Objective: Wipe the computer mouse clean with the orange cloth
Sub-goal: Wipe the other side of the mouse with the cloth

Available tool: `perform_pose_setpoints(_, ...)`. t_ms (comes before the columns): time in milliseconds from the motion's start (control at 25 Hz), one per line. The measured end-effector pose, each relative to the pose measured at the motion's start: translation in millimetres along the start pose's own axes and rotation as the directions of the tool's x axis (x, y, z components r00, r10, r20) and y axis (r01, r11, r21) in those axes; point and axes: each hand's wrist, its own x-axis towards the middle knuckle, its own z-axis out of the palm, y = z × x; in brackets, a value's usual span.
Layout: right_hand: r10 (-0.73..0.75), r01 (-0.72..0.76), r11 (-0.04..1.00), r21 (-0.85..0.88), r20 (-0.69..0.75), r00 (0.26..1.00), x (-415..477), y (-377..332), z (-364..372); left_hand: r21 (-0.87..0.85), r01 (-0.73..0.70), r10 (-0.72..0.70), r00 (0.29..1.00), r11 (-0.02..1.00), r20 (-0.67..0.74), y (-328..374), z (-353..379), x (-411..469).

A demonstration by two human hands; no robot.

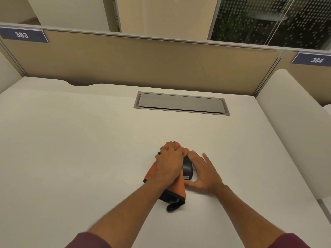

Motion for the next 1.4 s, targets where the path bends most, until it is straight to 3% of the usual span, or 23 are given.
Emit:
perform_pose_setpoints(440, 0.008, -0.007, 0.998, -0.057, 0.011, 1.000, -0.8, 1.4, -0.9, 0.337, -0.095, 0.074, 0.994, 0.937, 0.077, -24.1, -12.4, 11.0)
perform_pose_setpoints(560, 0.016, -0.016, 0.998, -0.055, 0.008, 1.000, -0.5, 2.9, 1.3, 0.275, -0.067, 0.062, 0.998, 0.959, 0.029, -28.3, -15.9, 12.0)
perform_pose_setpoints(680, 0.020, -0.020, 0.999, -0.041, 0.004, 1.000, 0.3, 2.7, 2.8, 0.126, -0.145, 0.147, 0.989, 0.981, -0.003, -25.5, -15.5, 11.5)
perform_pose_setpoints(800, 0.010, -0.010, 1.000, -0.013, -0.001, 1.000, 1.0, 1.4, 1.9, 0.217, -0.245, 0.250, 0.968, 0.945, 0.006, -16.5, -11.7, 10.6)
perform_pose_setpoints(1040, 0.016, -0.014, 0.999, -0.050, 0.021, 1.000, -0.9, 0.5, -0.2, 0.456, -0.277, 0.297, 0.955, 0.846, 0.030, -16.3, -18.0, 21.2)
perform_pose_setpoints(1240, 0.011, -0.011, 0.999, -0.032, 0.020, 1.000, -0.9, -0.7, -3.2, 0.377, -0.285, 0.299, 0.954, 0.881, 0.020, -20.1, -18.8, 21.3)
perform_pose_setpoints(1400, 0.004, -0.003, 0.999, -0.041, 0.021, 1.000, -1.9, -1.2, -4.5, 0.449, -0.351, 0.382, 0.924, 0.822, 0.024, -22.6, -13.1, 15.9)
